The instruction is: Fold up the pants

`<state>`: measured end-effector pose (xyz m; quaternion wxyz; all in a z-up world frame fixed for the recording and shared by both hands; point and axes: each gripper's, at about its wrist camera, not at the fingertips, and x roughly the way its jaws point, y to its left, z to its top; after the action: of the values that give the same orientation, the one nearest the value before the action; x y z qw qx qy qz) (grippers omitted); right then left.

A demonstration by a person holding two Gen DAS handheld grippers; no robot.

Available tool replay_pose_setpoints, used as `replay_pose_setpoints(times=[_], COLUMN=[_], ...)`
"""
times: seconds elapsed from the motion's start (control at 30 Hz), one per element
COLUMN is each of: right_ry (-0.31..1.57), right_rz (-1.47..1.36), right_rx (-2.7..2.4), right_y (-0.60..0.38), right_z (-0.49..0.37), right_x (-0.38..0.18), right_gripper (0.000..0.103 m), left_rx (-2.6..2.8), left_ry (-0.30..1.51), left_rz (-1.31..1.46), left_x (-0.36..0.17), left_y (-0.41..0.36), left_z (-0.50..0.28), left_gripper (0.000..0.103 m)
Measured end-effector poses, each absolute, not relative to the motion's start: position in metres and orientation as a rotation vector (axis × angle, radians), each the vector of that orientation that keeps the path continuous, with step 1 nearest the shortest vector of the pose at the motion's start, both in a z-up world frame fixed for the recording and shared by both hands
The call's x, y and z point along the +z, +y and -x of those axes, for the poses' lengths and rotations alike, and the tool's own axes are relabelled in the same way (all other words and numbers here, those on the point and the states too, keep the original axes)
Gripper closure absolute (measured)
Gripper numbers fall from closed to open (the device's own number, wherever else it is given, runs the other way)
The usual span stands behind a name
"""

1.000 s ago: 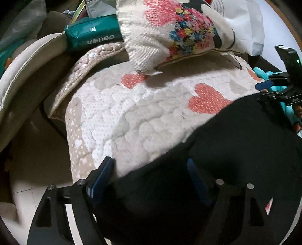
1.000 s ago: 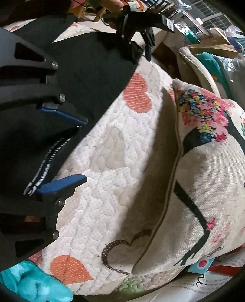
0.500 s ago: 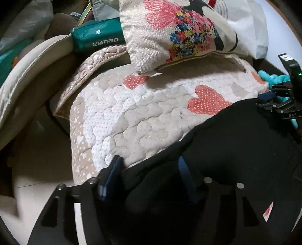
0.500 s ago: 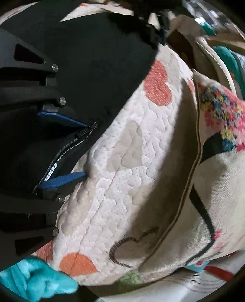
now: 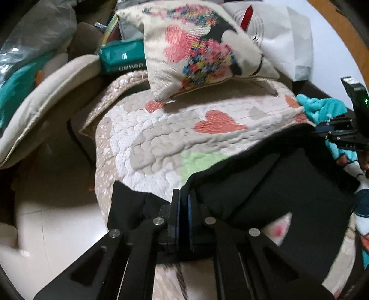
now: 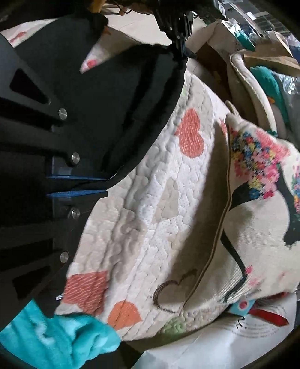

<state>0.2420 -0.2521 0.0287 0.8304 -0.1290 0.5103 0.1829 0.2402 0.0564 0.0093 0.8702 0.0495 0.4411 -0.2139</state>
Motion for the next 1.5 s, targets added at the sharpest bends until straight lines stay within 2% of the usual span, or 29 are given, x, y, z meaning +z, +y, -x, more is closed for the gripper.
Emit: replay_pose_setpoints(times=[0.33,0.7,0.8,0.87,0.93,0.97,1.03,1.07,1.1,1.17,1.23,1.33,1.5], right_ry=[1.108,1.219,1.252,1.271,1.287,1.297,1.305,1.305,1.301,1.278,1.255,1.205,1.123], right_rz=[0.339,0.44,0.507,0.544,0.567,0.591,0.614,0.618,0.62,0.62,0.594,0.507,0.332], right_rx=[0.408,0.42,0.406,0.399,0.384,0.367,0.35,0.345,0.341,0.334,0.338,0.35,0.412], right_y=[-0.251,-0.249,-0.247,-0.246,-0.245,-0.245,-0.246,-0.247,-0.248,-0.251,-0.255,-0.254,-0.225], right_z=[-0.136,-0.051,-0.036,-0.029,-0.024,-0.021,-0.015,-0.011,-0.009,-0.002,0.0,-0.005,-0.032], right_x=[0.038,0.003,-0.01,-0.017,-0.02,-0.02,-0.018,-0.016,-0.013,-0.002,0.012,0.035,0.057], right_gripper=[0.095,0.094,0.094,0.093,0.089,0.084,0.068,0.052,0.042,0.041,0.041,0.041,0.041], left_rx=[-0.415,-0.362,-0.322,-0.284,-0.248,-0.241,-0.224,-0.219,-0.215,-0.189,-0.104,0.054,0.113], left_ry=[0.893,1.002,1.059,1.12,1.158,1.163,1.175,1.172,1.163,1.149,1.141,1.164,1.213], left_rz=[-0.077,-0.111,-0.199,-0.276,-0.319,-0.318,-0.282,-0.242,-0.181,-0.057,0.089,0.319,0.507], left_x=[0.037,0.007,-0.01,-0.024,-0.03,-0.028,-0.019,-0.011,-0.002,0.011,0.017,0.006,-0.035], left_y=[0.054,0.04,0.03,0.023,0.02,0.022,0.03,0.037,0.048,0.072,0.1,0.137,0.138], left_z=[-0.13,-0.03,-0.01,-0.003,0.005,0.007,0.012,0.013,0.014,0.013,0.006,-0.008,-0.019], left_gripper=[0.098,0.098,0.098,0.094,0.092,0.092,0.092,0.092,0.091,0.084,0.068,0.067,0.067])
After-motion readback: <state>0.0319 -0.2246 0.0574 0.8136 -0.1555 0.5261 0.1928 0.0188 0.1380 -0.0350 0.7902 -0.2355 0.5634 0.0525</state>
